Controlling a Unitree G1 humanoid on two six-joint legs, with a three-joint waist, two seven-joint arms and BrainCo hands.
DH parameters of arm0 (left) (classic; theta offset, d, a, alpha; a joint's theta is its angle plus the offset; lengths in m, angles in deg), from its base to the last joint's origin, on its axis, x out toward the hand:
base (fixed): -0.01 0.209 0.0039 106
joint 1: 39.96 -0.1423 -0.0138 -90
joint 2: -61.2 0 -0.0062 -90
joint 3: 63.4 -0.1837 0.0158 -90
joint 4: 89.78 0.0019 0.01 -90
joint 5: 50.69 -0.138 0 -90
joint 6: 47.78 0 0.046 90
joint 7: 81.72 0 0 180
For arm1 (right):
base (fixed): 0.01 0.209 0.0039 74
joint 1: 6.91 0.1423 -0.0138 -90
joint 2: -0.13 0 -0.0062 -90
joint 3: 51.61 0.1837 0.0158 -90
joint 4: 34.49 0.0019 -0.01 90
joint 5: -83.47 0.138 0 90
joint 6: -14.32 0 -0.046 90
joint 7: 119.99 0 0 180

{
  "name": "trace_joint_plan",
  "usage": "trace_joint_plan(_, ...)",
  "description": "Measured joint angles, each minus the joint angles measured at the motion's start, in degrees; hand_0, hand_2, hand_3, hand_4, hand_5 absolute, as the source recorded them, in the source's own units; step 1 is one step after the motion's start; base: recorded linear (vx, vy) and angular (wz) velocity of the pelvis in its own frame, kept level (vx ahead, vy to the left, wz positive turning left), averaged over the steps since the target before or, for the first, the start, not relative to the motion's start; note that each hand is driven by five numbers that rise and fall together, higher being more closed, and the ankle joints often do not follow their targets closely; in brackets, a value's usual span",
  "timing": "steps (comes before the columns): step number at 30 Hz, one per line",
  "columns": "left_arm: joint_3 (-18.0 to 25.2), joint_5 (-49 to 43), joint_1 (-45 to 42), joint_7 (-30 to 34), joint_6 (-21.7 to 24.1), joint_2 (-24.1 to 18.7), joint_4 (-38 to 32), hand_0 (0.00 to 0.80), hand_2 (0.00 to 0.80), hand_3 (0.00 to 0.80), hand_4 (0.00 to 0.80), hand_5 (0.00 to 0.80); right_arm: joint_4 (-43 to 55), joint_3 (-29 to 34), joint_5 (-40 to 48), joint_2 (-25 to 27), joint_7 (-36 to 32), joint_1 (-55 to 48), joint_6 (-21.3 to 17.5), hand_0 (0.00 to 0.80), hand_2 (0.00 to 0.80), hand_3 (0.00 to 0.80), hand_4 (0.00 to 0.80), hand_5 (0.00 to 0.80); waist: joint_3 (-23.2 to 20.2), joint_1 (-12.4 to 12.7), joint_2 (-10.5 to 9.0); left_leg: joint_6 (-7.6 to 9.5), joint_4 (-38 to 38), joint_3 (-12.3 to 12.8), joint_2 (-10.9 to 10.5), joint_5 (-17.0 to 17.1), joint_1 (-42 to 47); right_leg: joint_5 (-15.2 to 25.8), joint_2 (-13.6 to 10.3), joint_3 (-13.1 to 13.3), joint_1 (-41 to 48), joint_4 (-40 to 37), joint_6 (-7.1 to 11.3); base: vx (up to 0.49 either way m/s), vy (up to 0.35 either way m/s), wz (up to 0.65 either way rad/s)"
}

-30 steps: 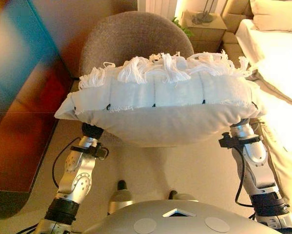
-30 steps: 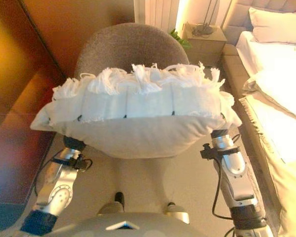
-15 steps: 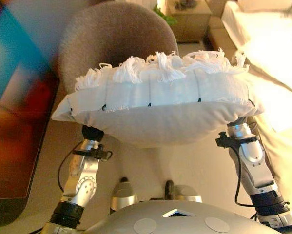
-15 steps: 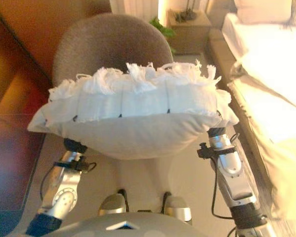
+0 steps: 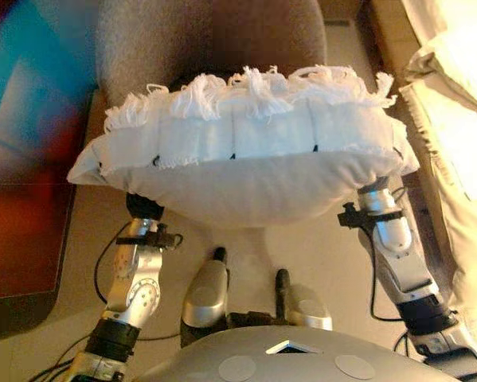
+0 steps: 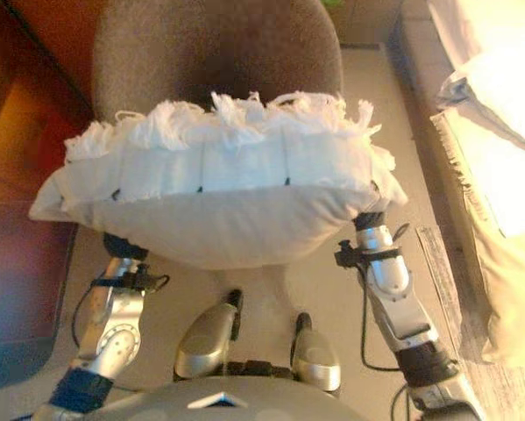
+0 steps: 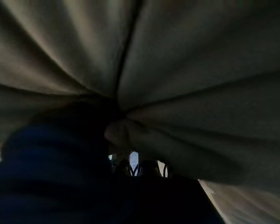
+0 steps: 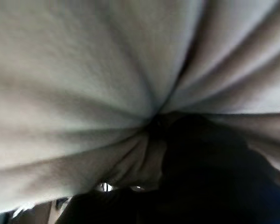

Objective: Pick up the cushion and take it to the sofa

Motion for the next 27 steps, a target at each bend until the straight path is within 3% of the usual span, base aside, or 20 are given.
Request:
trace_joint_plan(1, 0.0, 0.1, 1.2, -0.2, 0.3, -0.5, 0.1, 0.8, 0.8, 0.8, 0.8, 0.8, -0.1, 0.3, 0.3, 0.0, 0.0, 1.4, 0.0, 0.8, 0.8, 0.8, 0.8, 0.8, 0.1, 0.5, -0.25, 0.55, 2.3, 0.8, -1.2, -1.7, -0.5, -0.7, -1.2, -0.8, 3.1, -2.1, 0.33, 1.244, 0.475, -0.36)
trace_joint_plan(3, 0.2, -0.1, 2.5, -0.6, 0.3, 0.1, 0.2, 0.8, 0.8, 0.8, 0.8, 0.8, -0.1, 0.6, 0.8, 0.0, 0.0, 2.5, -0.1, 0.8, 0.8, 0.8, 0.8, 0.8, 0.1, 0.2, -0.14, 1.94, 4.3, 1.4, -2.6, -3.6, -0.4, -2.3, -3.2, -1.5, 3.0, 1.5, 2.23, 0.717, 0.214, -0.05)
trace_joint_plan(4, 0.3, -0.3, 2.8, -0.6, 0.3, 0.5, 0.1, 0.8, 0.8, 0.8, 0.8, 0.8, -0.1, 0.6, 1.1, -0.1, 0.2, 2.4, -0.1, 0.8, 0.8, 0.8, 0.8, 0.8, -0.4, -0.1, -0.83, 2.09, 4.6, 1.9, -3.3, -3.6, 0.1, -3.5, -4.4, -1.2, 2.7, 3.8, 3.61, 0.566, 0.136, 0.05)
trace_joint_plan(6, 0.6, -0.4, 2.7, -0.6, 0.3, 0.4, 0.1, 0.8, 0.8, 0.8, 0.8, 0.8, -0.1, 0.3, 1.0, -0.8, 0.7, 2.2, -0.2, 0.8, 0.8, 0.8, 0.8, 0.8, -2.2, 0.2, -2.74, 2.31, 4.2, 2.1, -5.1, -4.9, -0.2, -3.9, -4.9, 0.7, -0.7, 11.5, 4.5, 0.611, 0.162, 0.01)
trace_joint_plan(8, 1.0, -0.2, 2.3, 0.3, -0.5, -0.3, 0.2, 0.8, 0.8, 0.8, 0.8, 0.8, 0.0, -0.1, 0.4, -1.7, 1.7, 0.3, -0.2, 0.8, 0.8, 0.8, 0.8, 0.8, -7.0, 0.0, -5.29, 1.83, 0.6, 0.8, -7.0, -3.5, 0.2, -3.2, -4.8, 3.3, -2.2, 10.2, 4.24, 0.476, 0.151, 0.21)
trace_joint_plan(10, 1.4, -0.2, 2.2, 2.3, -0.3, -1.0, 0.2, 0.8, 0.8, 0.8, 0.8, 0.8, 0.1, 0.2, 0.3, -2.8, 1.9, -0.6, -0.2, 0.8, 0.8, 0.8, 0.8, 0.8, -9.4, 0.2, -5.82, 2.23, -5.0, -0.2, -7.2, 0.0, 2.0, -1.8, -4.9, 1.3, 0.7, 2.6, 4.45, 0.376, 0.094, 0.09)
trace_joint_plan(11, 1.9, -0.2, 2.1, 2.6, -0.3, -1.0, 0.2, 0.8, 0.8, 0.8, 0.8, 0.8, 0.0, 0.2, 0.3, -2.9, 1.8, -0.4, -0.2, 0.8, 0.8, 0.8, 0.8, 0.8, -9.4, 0.3, -5.63, 2.55, -7.6, -0.6, -7.0, 1.4, 3.4, -0.6, -4.9, 0.3, 0.4, 3.0, 5.31, 0.331, 0.057, -0.02)
trace_joint_plan(12, 2.2, -0.2, 2.1, 2.6, -0.4, -1.0, 0.2, 0.8, 0.8, 0.8, 0.8, 0.8, -0.1, 0.2, 0.3, -3.0, 1.8, -0.5, -0.2, 0.8, 0.8, 0.8, 0.8, 0.8, -9.2, 0.1, -4.7, 2.85, -10.5, -1.5, -6.3, 2.2, 5.1, -2.0, -4.3, 0.2, -1.0, 4.0, 4.95, 0.335, 0.035, -0.04)
trace_joint_plan(14, 2.2, -0.1, 2.3, 2.7, -0.5, -0.1, 0.2, 0.8, 0.8, 0.8, 0.8, 0.8, -0.1, 0.2, 0.3, -3.0, 1.4, -1.1, -0.7, 0.8, 0.8, 0.8, 0.8, 0.8, -8.9, -2.0, -2.4, 2.39, -12.6, -4.9, -4.9, 2.8, 6.4, -2.6, -1.9, 0.5, -4.4, -3.1, 3.19, 0.328, -0.014, 0.17)
trace_joint_plan(15, 2.2, -0.1, 2.3, 2.9, -0.5, 0.1, 0.2, 0.8, 0.8, 0.8, 0.8, 0.8, -0.1, 0.3, 0.4, -2.9, 1.2, -1.6, -1.1, 0.8, 0.8, 0.8, 0.8, 0.8, -8.6, -3.1, -1.78, 2.37, -12.8, -5.4, -4.4, 2.9, 6.4, -1.8, -1.4, 0.5, -6.4, -5.5, 2.86, 0.359, -0.072, 0.38)
trace_joint_plan(17, 2.0, -0.1, 2.2, 4.4, -0.9, 0.8, 0.7, 0.8, 0.8, 0.8, 0.8, 0.8, 0.0, 0.5, 0.4, -1.9, 1.3, -2.6, -1.9, 0.8, 0.8, 0.8, 0.8, 0.8, -8.4, -5.4, -0.8, 2.05, -13.2, -7.8, -4.3, 2.9, 6.5, 3.9, -1.6, 1.7, -10.1, -14.0, 3.2, 0.445, -0.114, 0.56)
trace_joint_plan(19, 1.6, -0.1, 2.1, 5.7, -0.8, 0.9, 1.5, 0.8, 0.8, 0.8, 0.8, 0.8, -0.1, 0.7, 0.4, -1.7, 1.9, -2.8, -2.3, 0.8, 0.8, 0.8, 0.8, 0.8, -8.3, -7.6, -0.62, 1.59, -13.5, -10.1, -4.5, 2.6, 7.0, 11.1, -2.8, 3.0, -12.5, -22.5, 4.08, 0.521, -0.14, 0.65)
trace_joint_plan(21, 0.5, -0.1, 2.1, 5.8, -0.8, 0.7, 2.3, 0.8, 0.8, 0.8, 0.8, 0.8, -0.5, 1.3, 0.5, -1.7, 2.0, -2.9, -2.4, 0.8, 0.8, 0.8, 0.8, 0.8, -8.3, -7.7, -0.73, -0.04, -13.2, -12.0, -4.6, 1.6, 8.3, 16.9, -4.7, 3.8, -12.9, -30.2, 3.99, 0.579, -0.155, 0.5)
trace_joint_plan(23, -0.2, -0.1, 1.9, 6.0, -0.8, 0.5, 2.6, 0.8, 0.8, 0.8, 0.8, 0.8, -0.5, 1.9, 0.5, -1.9, 2.4, -2.9, -2.3, 0.8, 0.8, 0.8, 0.8, 0.8, -8.6, -7.6, -1.45, -2.45, -12.7, -14.6, -4.7, 0.0, 9.3, 17.3, -6.3, 5.0, -12.7, -30.5, 3.91, 0.562, -0.174, 0.64)
trace_joint_plan(25, -0.6, 0.0, 1.7, 6.6, -0.8, 0.9, 2.7, 0.8, 0.8, 0.8, 0.8, 0.8, -0.7, 2.3, 0.4, -1.6, 2.5, -3.2, -2.2, 0.8, 0.8, 0.8, 0.8, 0.8, -8.8, -7.6, -1.01, -4.4, -12.1, -16.1, -3.0, -1.5, 11.0, 20.2, -4.7, 4.0, -12.6, -27.8, 4.51, 0.552, -0.2, 0.63)
trace_joint_plan(27, -1.9, 0.0, 1.2, 7.3, -0.8, 1.8, 2.7, 0.8, 0.8, 0.8, 0.8, 0.8, -0.7, 2.8, 0.5, 0.5, 3.0, -3.2, -2.2, 0.8, 0.8, 0.8, 0.8, 0.8, -8.6, -7.8, 0.47, -3.11, -5.6, -14.5, -2.5, -6.1, 11.8, 20.4, -2.7, 2.4, -12.3, -25.1, 4.5, 0.536, -0.212, 0.37)
